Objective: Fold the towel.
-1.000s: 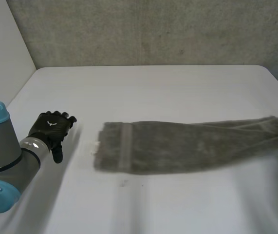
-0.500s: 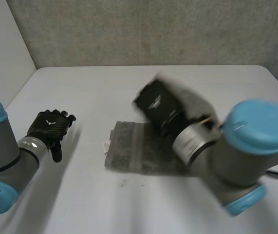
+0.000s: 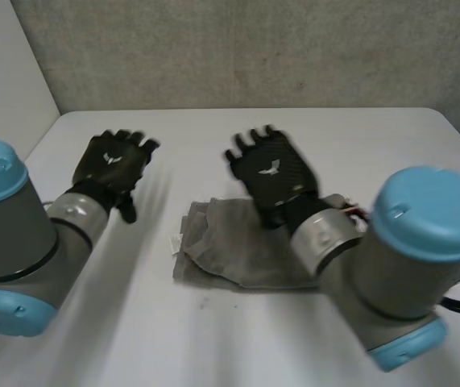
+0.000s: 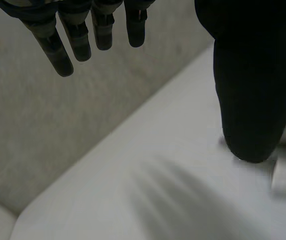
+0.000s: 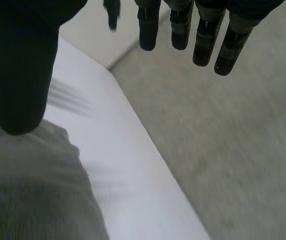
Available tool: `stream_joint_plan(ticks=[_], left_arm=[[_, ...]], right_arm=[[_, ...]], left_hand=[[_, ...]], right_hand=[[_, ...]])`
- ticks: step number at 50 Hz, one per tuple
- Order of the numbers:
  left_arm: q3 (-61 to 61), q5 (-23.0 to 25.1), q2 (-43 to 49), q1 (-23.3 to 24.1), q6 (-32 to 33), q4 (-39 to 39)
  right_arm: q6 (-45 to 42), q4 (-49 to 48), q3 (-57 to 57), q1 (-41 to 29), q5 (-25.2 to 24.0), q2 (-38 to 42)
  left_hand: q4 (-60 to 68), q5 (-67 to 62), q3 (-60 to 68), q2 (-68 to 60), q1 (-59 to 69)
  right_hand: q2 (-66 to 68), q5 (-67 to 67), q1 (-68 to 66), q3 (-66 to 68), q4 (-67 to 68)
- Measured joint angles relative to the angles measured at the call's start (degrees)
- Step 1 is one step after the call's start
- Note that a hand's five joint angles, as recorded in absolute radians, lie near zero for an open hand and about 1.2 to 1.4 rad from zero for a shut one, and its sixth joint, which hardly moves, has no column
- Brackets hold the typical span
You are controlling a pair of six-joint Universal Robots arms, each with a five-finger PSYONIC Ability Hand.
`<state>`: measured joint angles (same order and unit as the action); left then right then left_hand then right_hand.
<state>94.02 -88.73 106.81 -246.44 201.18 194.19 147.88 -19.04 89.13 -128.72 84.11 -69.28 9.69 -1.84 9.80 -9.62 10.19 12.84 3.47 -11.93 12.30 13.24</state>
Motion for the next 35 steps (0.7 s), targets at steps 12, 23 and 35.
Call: stream_joint_plan(ticks=[12,23,35], left_arm=[[-7.7,0.1,5.0,12.0,-15.1,0.0],[-11.2,-5.0,17.1,16.5,-13.0,0.0],[-5.0,-9.6,17.6,15.3,-8.7,0.2]], right_arm=[[9.9,13.0,11.8,16.2,-1.0,-5.7],[9.0,5.3,20.8,21.5,-3.3,-4.1],[2.8,1.1,21.0,22.9,-2.7,-2.8]], left_hand=[[0.4,0.0,0.1,-0.6,0.2],[0.5,0.0,0.5,-0.8,0.2],[0.4,0.2,0.4,-0.6,0.0]], right_hand=[[0.0,0.0,0.0,0.0,0.0],[12.9,11.9,-10.8,13.8,12.9],[54.7,49.8,-43.3,55.4,54.9]])
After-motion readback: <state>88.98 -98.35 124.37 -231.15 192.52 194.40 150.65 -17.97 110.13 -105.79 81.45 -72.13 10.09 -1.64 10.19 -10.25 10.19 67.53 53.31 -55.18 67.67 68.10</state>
